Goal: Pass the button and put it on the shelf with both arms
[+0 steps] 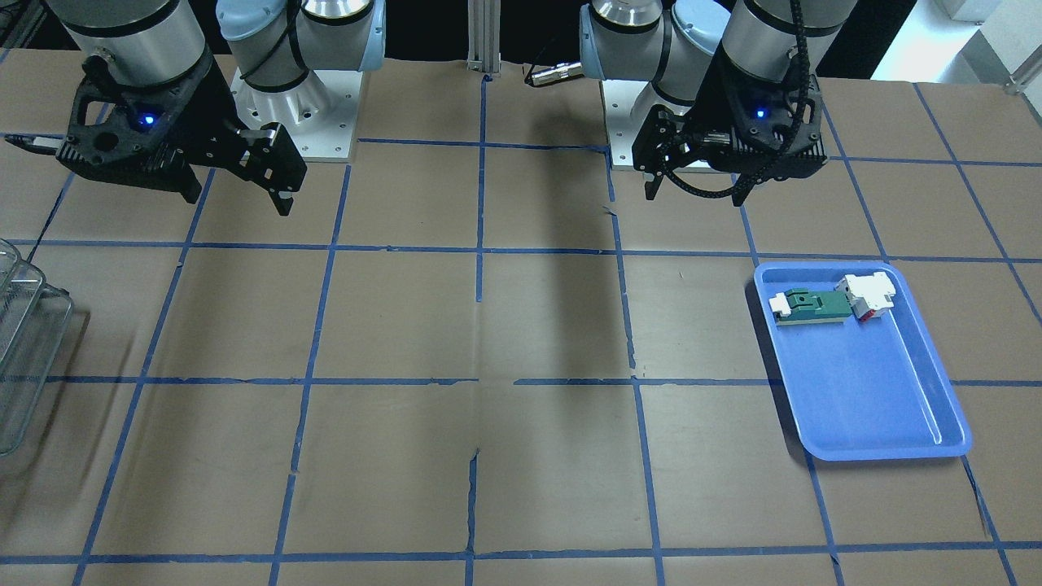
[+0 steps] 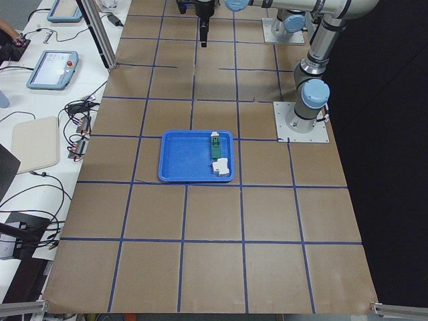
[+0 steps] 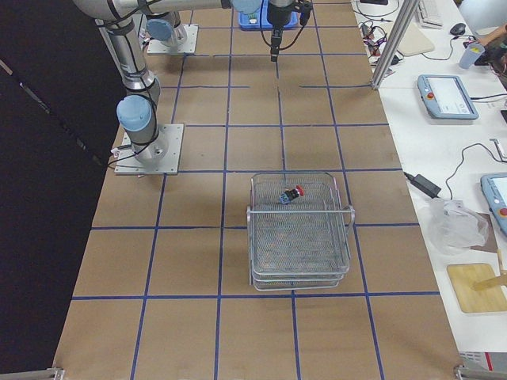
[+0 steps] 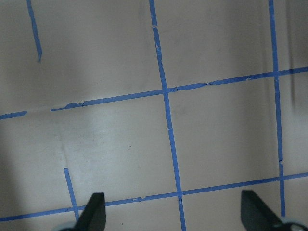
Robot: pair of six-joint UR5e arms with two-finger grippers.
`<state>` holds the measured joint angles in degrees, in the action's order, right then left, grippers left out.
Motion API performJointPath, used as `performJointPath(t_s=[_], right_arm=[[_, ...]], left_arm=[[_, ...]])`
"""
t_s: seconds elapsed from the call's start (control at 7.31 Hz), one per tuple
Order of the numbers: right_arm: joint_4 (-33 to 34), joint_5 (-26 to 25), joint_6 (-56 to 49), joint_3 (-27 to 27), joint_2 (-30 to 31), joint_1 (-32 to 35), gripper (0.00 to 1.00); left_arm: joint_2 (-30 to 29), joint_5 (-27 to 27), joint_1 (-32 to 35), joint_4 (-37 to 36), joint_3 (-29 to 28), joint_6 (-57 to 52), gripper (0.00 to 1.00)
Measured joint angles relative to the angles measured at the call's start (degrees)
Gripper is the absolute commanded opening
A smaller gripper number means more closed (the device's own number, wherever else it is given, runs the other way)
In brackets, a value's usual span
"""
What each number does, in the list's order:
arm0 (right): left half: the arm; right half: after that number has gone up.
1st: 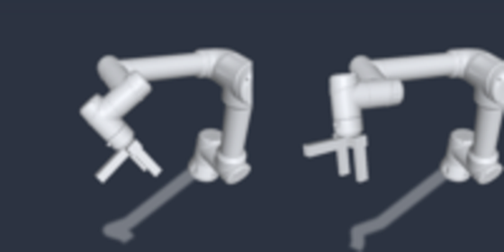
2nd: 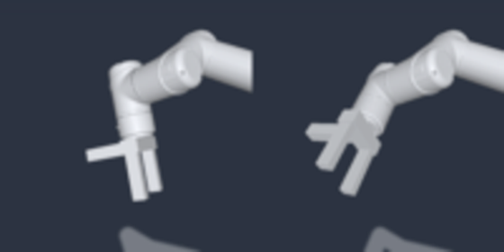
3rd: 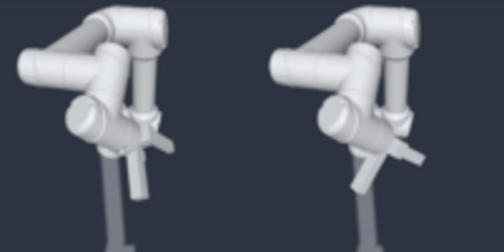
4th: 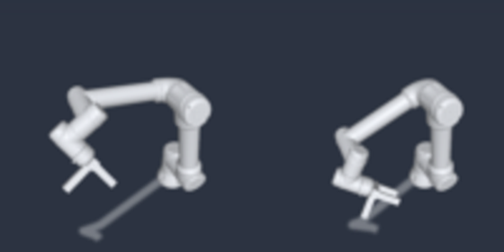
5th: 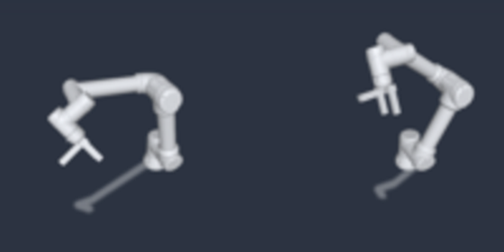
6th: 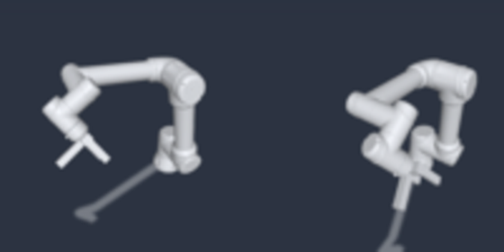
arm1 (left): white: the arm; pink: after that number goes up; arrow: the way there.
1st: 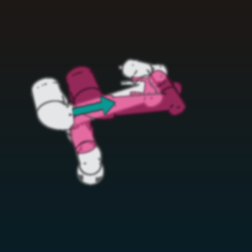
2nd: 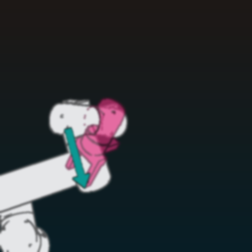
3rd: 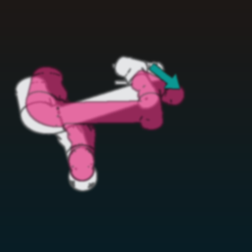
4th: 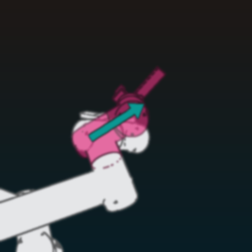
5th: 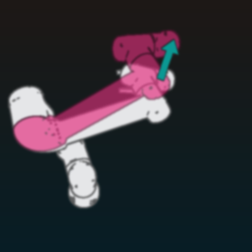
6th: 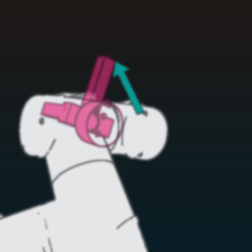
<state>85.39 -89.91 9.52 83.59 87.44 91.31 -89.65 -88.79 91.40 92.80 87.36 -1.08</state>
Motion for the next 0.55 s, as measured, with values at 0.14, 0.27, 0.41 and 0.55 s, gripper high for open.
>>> performJointPath(t_s=[0.14, 0.27, 0.41, 0.55], right_arm=[[0.02, 0.05, -0.02, -0.03, -0.04, 0.0, 1.0], [0.06, 0.07, -0.11, -0.06, -0.06, 0.0, 1.0], [0.07, 0.08, -0.21, -0.05, -0.08, 0.0, 1.0], [0.1, 0.09, -0.26, 0.04, -0.08, 0.0, 1.0]], left_arm=[[-0.21, -0.03, -0.08, -0.29, -0.01, -0.03, 1.0], [-0.61, -0.03, -0.1, -0.88, -0.02, -0.03, 1.0], [-1.06, 0.25, -0.11, -1.38, -0.16, 0.06, 1.0], [-1.36, 0.74, -0.15, -1.45, -0.24, 0.17, 1.0]])
